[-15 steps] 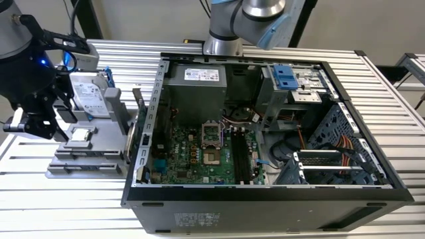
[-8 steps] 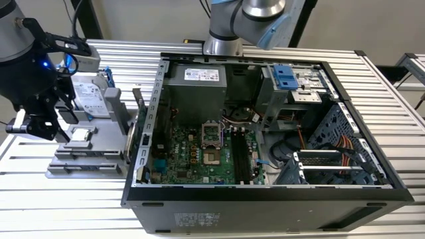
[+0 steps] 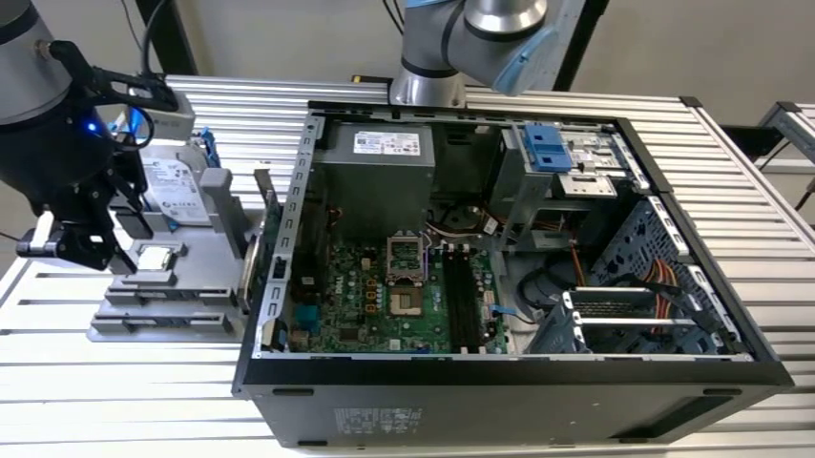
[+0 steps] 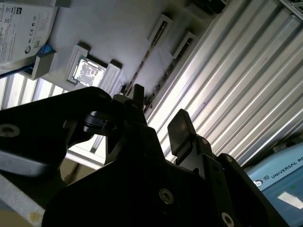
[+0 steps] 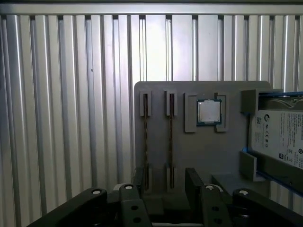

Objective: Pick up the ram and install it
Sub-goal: 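Pick up the ram and move it above insertion slot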

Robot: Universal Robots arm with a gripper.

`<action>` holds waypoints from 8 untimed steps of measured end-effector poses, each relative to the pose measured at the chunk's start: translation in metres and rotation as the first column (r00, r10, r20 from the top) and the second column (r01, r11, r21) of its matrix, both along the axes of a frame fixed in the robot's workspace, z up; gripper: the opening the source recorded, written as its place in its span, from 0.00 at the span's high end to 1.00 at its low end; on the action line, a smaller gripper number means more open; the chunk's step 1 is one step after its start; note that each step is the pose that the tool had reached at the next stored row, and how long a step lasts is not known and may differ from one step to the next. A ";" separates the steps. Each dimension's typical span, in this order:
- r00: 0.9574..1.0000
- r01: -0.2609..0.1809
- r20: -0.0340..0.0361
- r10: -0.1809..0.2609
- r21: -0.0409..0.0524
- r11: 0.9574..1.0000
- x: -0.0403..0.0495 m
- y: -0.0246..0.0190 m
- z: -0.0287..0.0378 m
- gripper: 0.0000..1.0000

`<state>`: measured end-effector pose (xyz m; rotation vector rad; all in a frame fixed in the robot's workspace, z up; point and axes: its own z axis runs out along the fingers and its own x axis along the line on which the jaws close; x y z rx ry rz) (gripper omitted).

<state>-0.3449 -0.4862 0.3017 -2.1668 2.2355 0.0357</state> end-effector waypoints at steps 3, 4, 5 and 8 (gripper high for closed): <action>1.000 0.000 0.000 0.000 0.000 1.000 0.0000 0.0001 -0.0018 0.00; 1.000 0.000 0.000 0.000 0.000 1.000 0.0000 0.0001 -0.0023 0.00; 1.000 0.000 0.000 0.000 0.000 1.000 0.0000 0.0001 -0.0028 0.00; 1.000 0.000 0.000 0.000 0.000 1.000 0.0000 0.0002 -0.0046 0.00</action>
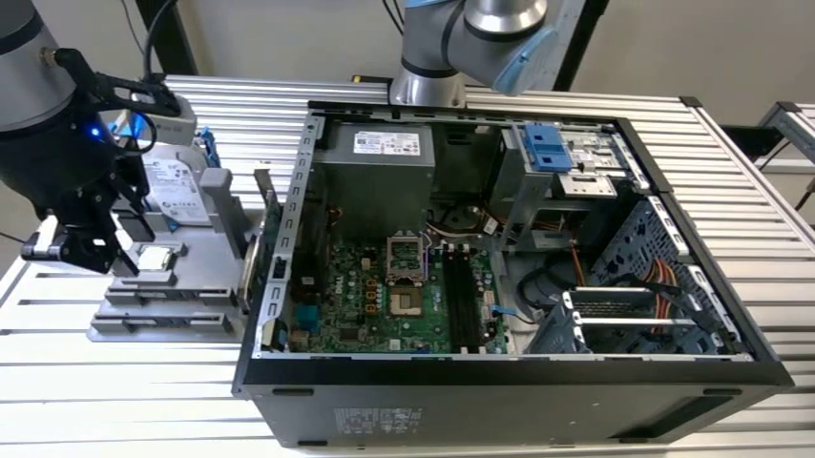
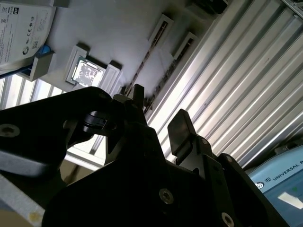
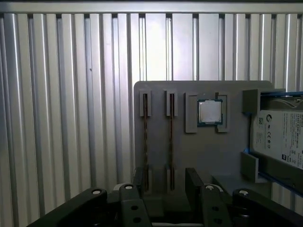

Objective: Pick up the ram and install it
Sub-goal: 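Pick up the ram and move it above insertion slot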

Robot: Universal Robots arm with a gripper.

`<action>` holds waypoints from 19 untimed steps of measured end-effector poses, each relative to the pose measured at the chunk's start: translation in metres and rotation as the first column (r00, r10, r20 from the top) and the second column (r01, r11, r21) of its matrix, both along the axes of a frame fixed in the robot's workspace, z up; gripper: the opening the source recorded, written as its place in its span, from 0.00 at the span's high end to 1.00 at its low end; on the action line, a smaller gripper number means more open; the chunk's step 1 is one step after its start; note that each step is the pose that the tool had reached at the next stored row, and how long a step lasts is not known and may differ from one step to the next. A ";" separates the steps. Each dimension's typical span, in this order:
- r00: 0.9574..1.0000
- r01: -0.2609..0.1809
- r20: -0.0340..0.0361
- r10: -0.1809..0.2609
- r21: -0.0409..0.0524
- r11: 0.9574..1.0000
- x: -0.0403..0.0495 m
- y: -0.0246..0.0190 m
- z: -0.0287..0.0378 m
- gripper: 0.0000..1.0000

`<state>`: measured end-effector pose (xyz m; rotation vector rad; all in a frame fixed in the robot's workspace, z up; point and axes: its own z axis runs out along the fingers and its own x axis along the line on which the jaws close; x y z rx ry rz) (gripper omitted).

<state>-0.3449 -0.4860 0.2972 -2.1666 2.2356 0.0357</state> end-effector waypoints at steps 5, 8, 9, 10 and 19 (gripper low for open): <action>1.000 0.000 0.000 0.000 0.000 1.000 0.0000 0.0002 -0.0028 0.00; 1.000 0.000 0.000 0.000 0.000 1.000 0.0000 0.0002 -0.0046 0.00; 1.000 0.000 0.000 0.000 -0.001 1.000 0.0000 0.0002 -0.0052 0.00; 1.000 0.000 0.000 0.000 -0.001 1.000 0.0000 0.0002 -0.0059 0.00; 1.000 0.000 0.000 0.000 -0.001 1.000 -0.0001 0.0002 -0.0111 0.00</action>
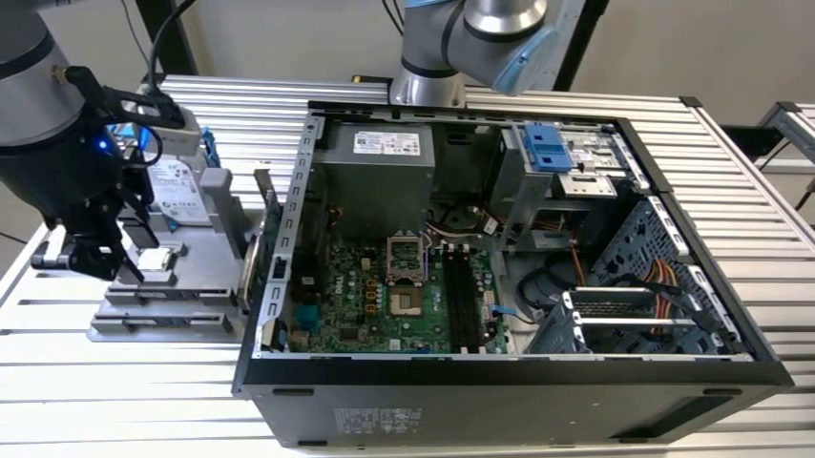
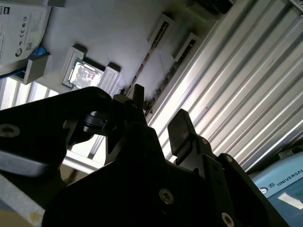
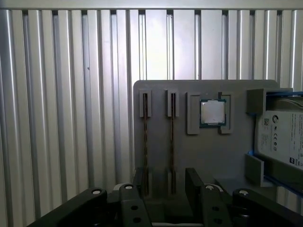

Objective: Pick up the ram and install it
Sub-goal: 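Pick up the ram and move it above insertion slot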

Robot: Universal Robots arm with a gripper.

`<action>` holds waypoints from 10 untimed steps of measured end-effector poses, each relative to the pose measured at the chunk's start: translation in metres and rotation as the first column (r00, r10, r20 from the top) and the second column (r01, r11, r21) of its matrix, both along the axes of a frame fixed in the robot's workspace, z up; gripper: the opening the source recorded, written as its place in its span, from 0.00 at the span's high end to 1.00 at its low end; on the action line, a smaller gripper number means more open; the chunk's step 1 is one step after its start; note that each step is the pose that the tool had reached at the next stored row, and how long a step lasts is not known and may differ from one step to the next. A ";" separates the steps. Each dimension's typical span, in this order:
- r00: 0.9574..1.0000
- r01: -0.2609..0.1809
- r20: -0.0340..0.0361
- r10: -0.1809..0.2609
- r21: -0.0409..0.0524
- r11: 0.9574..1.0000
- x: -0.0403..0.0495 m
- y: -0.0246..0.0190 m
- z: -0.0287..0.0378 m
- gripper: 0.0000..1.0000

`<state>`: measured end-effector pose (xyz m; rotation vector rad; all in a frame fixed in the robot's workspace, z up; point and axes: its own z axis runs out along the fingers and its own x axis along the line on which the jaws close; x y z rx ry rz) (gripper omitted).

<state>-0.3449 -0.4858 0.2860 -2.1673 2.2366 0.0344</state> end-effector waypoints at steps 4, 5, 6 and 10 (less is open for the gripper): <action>1.000 0.000 0.000 0.000 0.000 1.000 0.0000 0.0000 -0.0009 0.00; 1.000 0.000 0.001 0.000 0.000 1.000 0.0000 0.0000 -0.0012 0.00; 1.000 0.000 0.001 0.000 0.000 1.000 0.0001 0.0000 -0.0017 0.00; 1.000 0.000 0.001 0.000 0.000 1.000 0.0001 0.0000 -0.0045 0.00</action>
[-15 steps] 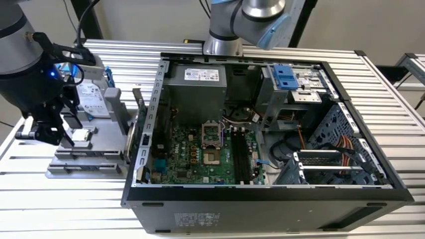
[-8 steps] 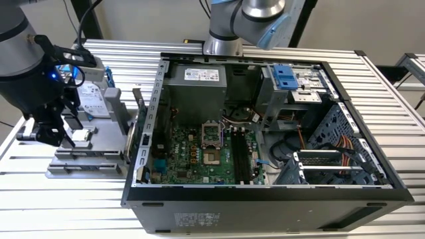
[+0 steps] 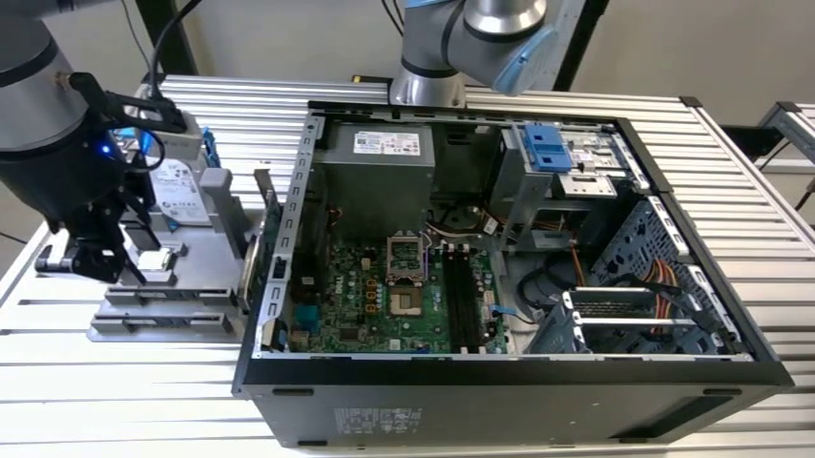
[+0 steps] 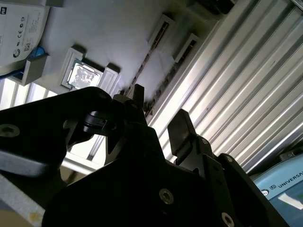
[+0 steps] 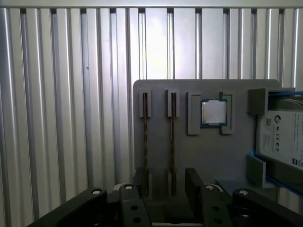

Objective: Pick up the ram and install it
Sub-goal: 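Pick up the ram and move it above insertion slot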

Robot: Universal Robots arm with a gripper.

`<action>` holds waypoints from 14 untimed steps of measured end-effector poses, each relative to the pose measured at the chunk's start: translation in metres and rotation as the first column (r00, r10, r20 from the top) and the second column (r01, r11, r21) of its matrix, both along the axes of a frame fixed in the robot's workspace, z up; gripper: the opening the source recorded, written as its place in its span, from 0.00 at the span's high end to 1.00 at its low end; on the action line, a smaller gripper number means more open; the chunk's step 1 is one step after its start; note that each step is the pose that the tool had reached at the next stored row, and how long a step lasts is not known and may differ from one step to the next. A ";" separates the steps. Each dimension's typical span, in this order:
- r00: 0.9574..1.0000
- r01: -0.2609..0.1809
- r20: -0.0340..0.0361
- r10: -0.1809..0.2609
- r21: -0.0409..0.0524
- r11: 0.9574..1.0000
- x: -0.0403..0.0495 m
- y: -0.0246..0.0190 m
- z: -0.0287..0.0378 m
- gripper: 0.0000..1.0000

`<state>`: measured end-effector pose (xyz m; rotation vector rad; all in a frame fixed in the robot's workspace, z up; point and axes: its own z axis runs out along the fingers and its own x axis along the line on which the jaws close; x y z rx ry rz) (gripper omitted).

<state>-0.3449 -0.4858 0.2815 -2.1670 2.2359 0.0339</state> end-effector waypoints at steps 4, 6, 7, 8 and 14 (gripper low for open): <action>1.000 0.000 0.000 0.000 0.000 1.000 0.0000 0.0000 -0.0027 0.00; 1.000 0.000 0.000 0.000 0.000 1.000 0.0000 0.0000 -0.0040 0.00; 1.000 0.000 0.000 0.000 0.000 1.000 0.0000 0.0000 -0.0047 0.00; 1.000 0.000 0.000 0.000 0.000 1.000 0.0000 0.0000 -0.0054 0.00; 1.000 0.000 0.000 0.000 0.000 1.000 0.0000 -0.0001 -0.0097 0.00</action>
